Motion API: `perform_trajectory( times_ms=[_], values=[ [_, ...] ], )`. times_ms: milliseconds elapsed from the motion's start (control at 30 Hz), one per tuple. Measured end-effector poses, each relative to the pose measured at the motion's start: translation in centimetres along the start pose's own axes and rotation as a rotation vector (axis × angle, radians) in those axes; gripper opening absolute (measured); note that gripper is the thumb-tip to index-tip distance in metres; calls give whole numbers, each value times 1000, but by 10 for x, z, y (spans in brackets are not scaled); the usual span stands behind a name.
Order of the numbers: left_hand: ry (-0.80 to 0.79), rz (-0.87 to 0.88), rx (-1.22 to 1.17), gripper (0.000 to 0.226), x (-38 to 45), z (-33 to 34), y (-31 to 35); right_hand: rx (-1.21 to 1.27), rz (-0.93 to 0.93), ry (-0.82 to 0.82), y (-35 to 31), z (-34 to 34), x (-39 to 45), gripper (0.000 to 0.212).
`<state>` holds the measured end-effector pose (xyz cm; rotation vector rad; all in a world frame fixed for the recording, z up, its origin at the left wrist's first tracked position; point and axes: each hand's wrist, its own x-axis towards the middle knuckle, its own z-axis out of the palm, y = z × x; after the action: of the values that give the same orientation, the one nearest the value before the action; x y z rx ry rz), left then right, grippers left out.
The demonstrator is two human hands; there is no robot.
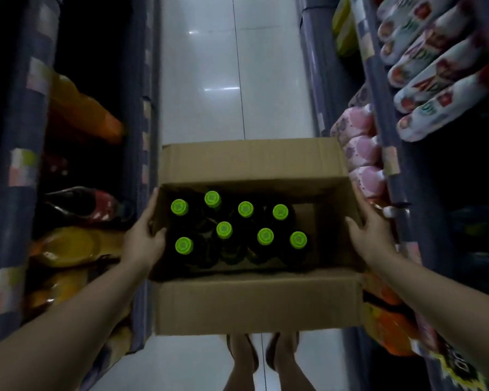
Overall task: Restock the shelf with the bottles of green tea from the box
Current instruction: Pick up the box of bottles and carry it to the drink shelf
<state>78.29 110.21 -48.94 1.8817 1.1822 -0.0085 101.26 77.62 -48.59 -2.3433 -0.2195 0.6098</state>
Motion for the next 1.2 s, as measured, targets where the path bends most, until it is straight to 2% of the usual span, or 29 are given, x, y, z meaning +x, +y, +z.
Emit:
perform_trajectory(
  times_ms=[300,467,633,867,1033,1133,1200],
  values=[
    [-3,-44,118,84,65,97,-97,15,76,-33,108,98,57,72],
    [0,-34,87,80,80,135,-125,-23,89,2,138,133,65,71],
    [-42,-25,83,79,92,161,-153,-34,123,-29,159,156,79,71],
    [-55,-10,116,85,85,167,-170,-67,131,-22,174,166,73,74],
    [-131,-32,127,86,79,163,-162,-75,171,-120,164,162,68,78],
    [-196,-115,90,80,81,153,-156,-53,162,-184,161,154,64,82],
    [-159,-96,139,68,78,147,-143,-13,172,-180,158,149,58,78]
  ],
)
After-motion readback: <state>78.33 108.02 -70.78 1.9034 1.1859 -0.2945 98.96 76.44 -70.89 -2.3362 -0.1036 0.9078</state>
